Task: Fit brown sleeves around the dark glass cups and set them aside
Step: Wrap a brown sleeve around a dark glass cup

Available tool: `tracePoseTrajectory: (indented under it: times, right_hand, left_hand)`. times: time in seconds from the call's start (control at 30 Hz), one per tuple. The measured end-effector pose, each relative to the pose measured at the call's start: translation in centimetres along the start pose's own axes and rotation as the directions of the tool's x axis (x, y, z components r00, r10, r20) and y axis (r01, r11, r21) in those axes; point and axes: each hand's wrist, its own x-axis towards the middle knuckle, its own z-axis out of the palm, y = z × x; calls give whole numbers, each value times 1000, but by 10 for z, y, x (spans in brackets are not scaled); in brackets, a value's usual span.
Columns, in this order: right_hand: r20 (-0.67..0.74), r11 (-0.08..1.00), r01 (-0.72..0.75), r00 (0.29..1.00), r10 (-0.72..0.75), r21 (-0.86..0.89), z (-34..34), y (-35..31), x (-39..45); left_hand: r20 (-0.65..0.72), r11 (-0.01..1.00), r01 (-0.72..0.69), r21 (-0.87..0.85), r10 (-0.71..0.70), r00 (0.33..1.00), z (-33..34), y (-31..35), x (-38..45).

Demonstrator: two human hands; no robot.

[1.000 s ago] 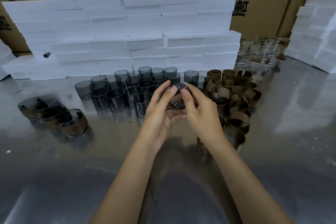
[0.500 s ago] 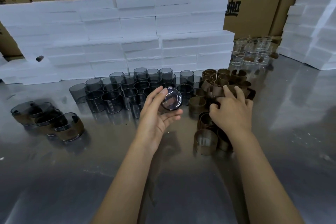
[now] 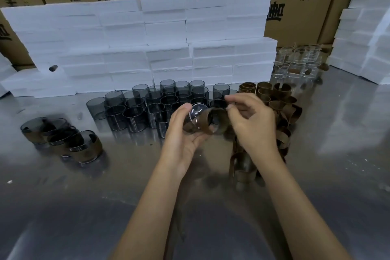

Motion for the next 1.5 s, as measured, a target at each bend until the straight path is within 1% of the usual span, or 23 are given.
tracePoseTrajectory:
  times: [0.13, 0.2, 0.27, 0.43, 0.53, 0.6, 0.63, 0.67, 0.7, 0.73, 0.8, 0.83, 0.87, 0.9, 1.0, 1.07, 1.13, 1.17, 1.23, 1.3, 1.37, 1.43, 1.5]
  right_hand:
    - [139, 991, 90, 987, -76, -96, 21, 0, -15]
    - [194, 979, 113, 978, -80, -168, 24, 5, -19]
    - [201, 977, 95, 978, -55, -191, 24, 9, -21]
    - [196, 941, 123, 979, -62, -316, 30, 11, -26]
    - [198, 959, 52, 980, 4, -277, 25, 9, -23]
    - [247, 985, -32, 966, 73, -167, 14, 3, -14]
    - [337, 991, -91, 934, 120, -100, 6, -1, -10]
    - [474, 985, -162, 865, 167, -51, -2, -5, -5]
    - [623, 972, -231, 753, 211, -50, -10, -8, -3]
    - [747, 956, -276, 614, 254, -98, -16, -11, -2]
    - [882, 928, -289, 338, 328, -234, -22, -17, -3]
    - [905, 919, -279, 244, 349, -279, -22, -19, -5]
    - [915, 914, -279, 190, 354, -295, -20, -21, -6]
    - [923, 912, -289, 164, 347, -291, -19, -23, -8]
    - [939, 915, -298, 130, 320, -271, -17, -24, -11]
    - [941, 916, -312, 143, 308, -253, -15, -22, -12]
    - [933, 923, -324, 217, 287, -208, -15, -19, -12]
    - [921, 928, -333, 284, 268, -167, -16, -18, -11]
    - [865, 929, -365, 447, 226, -54, -21, -15, -7]
    - [772, 902, -422, 600, 208, 85, -26, -13, -1]
    - [639, 847, -471, 736, 224, 246, -26, -12, 2]
    - [490, 828, -461, 828, 272, 320, -19, -10, 2]
    - [418, 867, -425, 859, 296, 261, -8, -9, 0]
  left_hand:
    - [40, 999, 44, -23, -43, 998, 2, -2, -3]
    - [40, 998, 49, -39, -48, 998, 1, -4, -2]
    - [18, 999, 38, -38, -37, 999, 1, -5, -2]
    - [-35, 999, -11, -44, 9, 999, 4, -10, -2]
    - [-55, 999, 3, -39, -5, 998, 3, -9, -3]
    - [-60, 999, 21, -45, -24, 998, 2, -9, -2]
    - [-62, 999, 27, -47, -30, 998, 1, -9, -1]
    - [-65, 998, 29, -47, -32, 997, 0, -9, 1]
    - [-69, 999, 28, -45, -31, 997, -1, -9, 2]
    - [-72, 999, 30, -45, -33, 997, -2, -7, 3]
    - [-79, 998, 37, -52, -41, 996, -3, -4, 4]
    - [-85, 998, 36, -56, -41, 996, -4, -2, 4]
    - [-92, 997, 37, -61, -42, 995, -5, -1, 4]
    - [-96, 997, 37, -66, -44, 994, -6, -1, 4]
    - [-97, 998, 28, -56, -34, 995, -8, -2, 2]
    - [-99, 999, 24, -40, -28, 995, -8, -1, 2]
    - [-102, 999, 36, -26, -39, 994, -8, 0, 3]
    - [-102, 999, 50, -14, -51, 993, -7, 0, 3]
    - [-95, 997, 80, 4, -79, 992, -6, 0, 3]
    - [-94, 999, 51, -10, -52, 994, -6, 0, 2]
    - [-88, 999, 23, -28, -25, 996, -6, 1, 1]
    - [-48, 1000, 19, -24, -20, 999, -6, 2, -1]
    - [10, 1000, 9, 17, -9, 1000, -5, -1, -1]
